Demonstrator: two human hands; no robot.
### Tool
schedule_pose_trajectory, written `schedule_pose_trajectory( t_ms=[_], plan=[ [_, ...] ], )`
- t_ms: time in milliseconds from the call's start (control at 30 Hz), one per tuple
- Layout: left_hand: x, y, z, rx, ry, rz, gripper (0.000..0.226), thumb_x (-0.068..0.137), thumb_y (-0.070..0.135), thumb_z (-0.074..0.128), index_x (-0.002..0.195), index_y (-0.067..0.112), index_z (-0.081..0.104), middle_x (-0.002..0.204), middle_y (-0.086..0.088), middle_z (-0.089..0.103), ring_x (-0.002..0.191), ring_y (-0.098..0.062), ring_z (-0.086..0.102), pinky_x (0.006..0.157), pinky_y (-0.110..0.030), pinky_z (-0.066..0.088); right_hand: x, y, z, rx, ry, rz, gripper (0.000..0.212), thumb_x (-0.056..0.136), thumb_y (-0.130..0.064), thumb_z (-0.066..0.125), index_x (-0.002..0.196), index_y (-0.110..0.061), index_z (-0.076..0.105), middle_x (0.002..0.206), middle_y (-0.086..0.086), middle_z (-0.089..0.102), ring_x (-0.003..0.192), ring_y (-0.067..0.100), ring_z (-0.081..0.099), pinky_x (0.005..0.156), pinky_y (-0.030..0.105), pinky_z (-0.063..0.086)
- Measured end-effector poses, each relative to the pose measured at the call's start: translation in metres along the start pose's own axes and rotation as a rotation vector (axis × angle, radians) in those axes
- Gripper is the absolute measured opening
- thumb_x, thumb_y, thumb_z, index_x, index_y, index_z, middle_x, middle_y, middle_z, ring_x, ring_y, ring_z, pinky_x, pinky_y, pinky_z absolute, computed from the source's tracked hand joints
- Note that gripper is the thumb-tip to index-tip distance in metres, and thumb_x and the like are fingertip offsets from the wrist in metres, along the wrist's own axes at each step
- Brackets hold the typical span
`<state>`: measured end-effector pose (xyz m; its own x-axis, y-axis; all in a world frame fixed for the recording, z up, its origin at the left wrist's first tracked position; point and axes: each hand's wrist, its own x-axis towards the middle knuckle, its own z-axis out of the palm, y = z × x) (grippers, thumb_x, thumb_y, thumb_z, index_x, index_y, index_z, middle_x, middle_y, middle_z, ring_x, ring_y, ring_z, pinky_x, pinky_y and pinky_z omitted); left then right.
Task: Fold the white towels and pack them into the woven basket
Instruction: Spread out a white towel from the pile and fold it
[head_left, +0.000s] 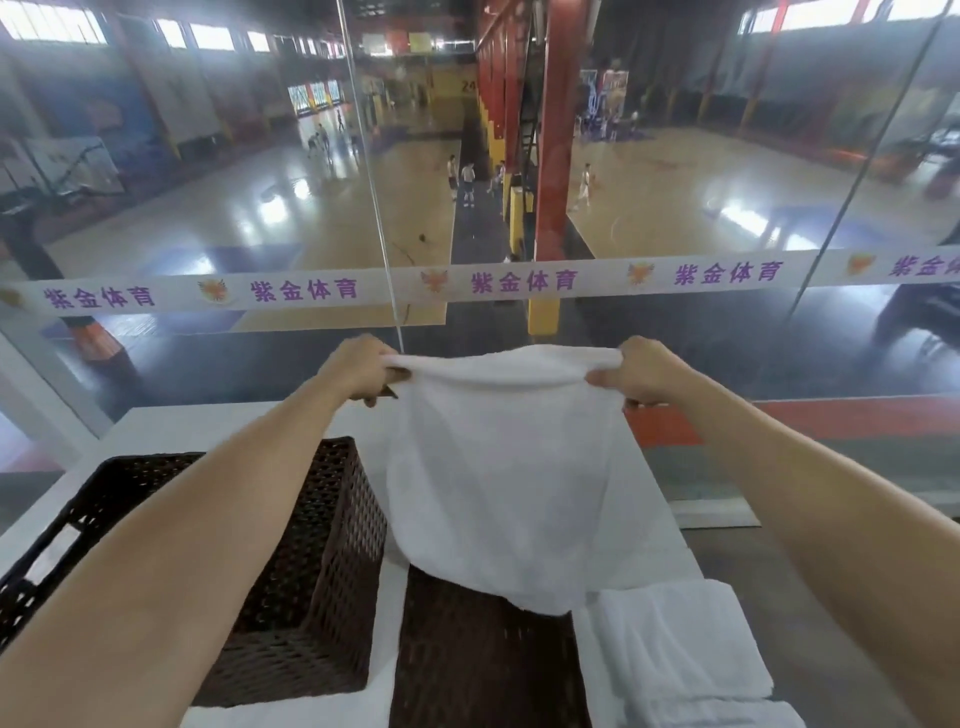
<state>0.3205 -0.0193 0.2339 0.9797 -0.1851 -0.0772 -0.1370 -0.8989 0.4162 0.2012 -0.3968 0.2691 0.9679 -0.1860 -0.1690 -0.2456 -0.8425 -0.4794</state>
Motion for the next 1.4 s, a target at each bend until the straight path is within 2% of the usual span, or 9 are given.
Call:
schedule_pose_trajectory(
  t_ms=[167,433,567,700,867,1000,1100,1267,1400],
  plan=[
    [0.017,0.059,-0.077,-0.801,0.444,0.091,0.014,0.09,0.001,0.077,0.102,0.006,0.078,0.099,-0.017,0.08,0.095,-0.04,0.08,0.074,-0.041,0.067,0.033,-0.028,-0.071,0.662,0.409,-0.151,0.012,0.089,-0.035,0.079,0.087,-0.023,0.081,0.088,0.005,0.08,0.081,0.028,0.081,0.081,0.052,0.066],
    [-0.067,0.066,-0.081,-0.716,0.683,0.27,0.03,0.08,0.015,0.087,0.106,0.013,0.072,0.102,0.007,0.077,0.085,-0.006,0.068,0.069,-0.026,0.056,-0.048,-0.035,-0.056,0.525,0.748,-0.475,0.018,0.1,-0.031,0.064,0.105,-0.031,0.081,0.091,-0.017,0.075,0.083,-0.004,0.066,0.074,0.019,0.05],
    [-0.137,0.012,0.007,-0.51,0.529,0.185,0.036,0.084,0.01,0.085,0.117,0.022,0.076,0.117,0.011,0.076,0.105,-0.009,0.069,0.082,-0.025,0.055,-0.09,0.025,0.033,0.397,0.708,-0.496,0.022,0.101,-0.018,0.064,0.118,-0.016,0.079,0.116,-0.002,0.076,0.104,0.015,0.066,0.09,0.031,0.052],
    [-0.212,-0.053,0.116,-0.269,0.238,0.032,0.013,0.087,0.03,0.081,0.096,0.031,0.072,0.087,0.012,0.076,0.082,-0.007,0.07,0.075,-0.039,0.057,-0.132,0.107,0.153,0.055,0.474,-0.452,0.04,0.092,-0.009,0.067,0.125,-0.028,0.076,0.128,-0.012,0.072,0.123,0.019,0.058,0.105,0.041,0.047],
    [-0.29,-0.11,0.211,-0.073,-0.06,-0.161,0.019,0.081,0.033,0.058,0.072,0.026,0.043,0.065,0.003,0.061,0.065,-0.022,0.065,0.064,-0.043,0.057,-0.204,0.168,0.262,-0.039,-0.096,-0.325,0.056,0.097,-0.003,0.056,0.143,-0.034,0.064,0.155,-0.009,0.052,0.154,0.013,0.035,0.122,0.014,0.004],
    [-0.341,-0.132,0.236,-0.057,-0.084,-0.164,0.022,0.082,0.037,0.063,0.073,0.026,0.046,0.07,0.009,0.063,0.071,-0.02,0.065,0.069,-0.041,0.057,-0.263,0.188,0.306,-0.049,-0.193,-0.232,0.044,0.106,-0.014,0.052,0.143,-0.036,0.061,0.154,-0.012,0.054,0.154,0.018,0.037,0.124,0.027,0.026],
    [-0.384,-0.135,0.233,-0.179,-0.077,-0.219,0.023,0.085,0.03,0.076,0.077,0.024,0.056,0.067,0.005,0.07,0.056,-0.016,0.071,0.066,-0.038,0.058,-0.312,0.186,0.317,-0.078,-0.185,-0.215,0.034,0.108,-0.021,0.054,0.135,-0.034,0.068,0.134,-0.01,0.068,0.136,0.021,0.057,0.104,0.031,0.043],
    [-0.454,-0.151,0.225,-0.3,-0.113,-0.181,0.029,0.093,0.03,0.084,0.091,0.014,0.059,0.084,0.002,0.072,0.041,-0.024,0.068,0.058,-0.037,0.05,-0.401,0.178,0.317,-0.095,-0.249,-0.148,0.023,0.109,-0.031,0.055,0.122,-0.032,0.074,0.12,-0.005,0.076,0.109,0.022,0.068,0.086,0.032,0.053],
    [-0.486,-0.147,0.2,-0.384,-0.276,-0.187,0.031,0.104,0.031,0.073,0.095,0.007,0.054,0.089,-0.012,0.068,0.057,-0.035,0.076,0.049,-0.036,0.052,-0.432,0.164,0.298,-0.122,-0.257,-0.084,0.029,0.108,-0.029,0.056,0.129,-0.018,0.072,0.13,0.004,0.073,0.12,0.028,0.066,0.092,0.034,0.05]
  ],
)
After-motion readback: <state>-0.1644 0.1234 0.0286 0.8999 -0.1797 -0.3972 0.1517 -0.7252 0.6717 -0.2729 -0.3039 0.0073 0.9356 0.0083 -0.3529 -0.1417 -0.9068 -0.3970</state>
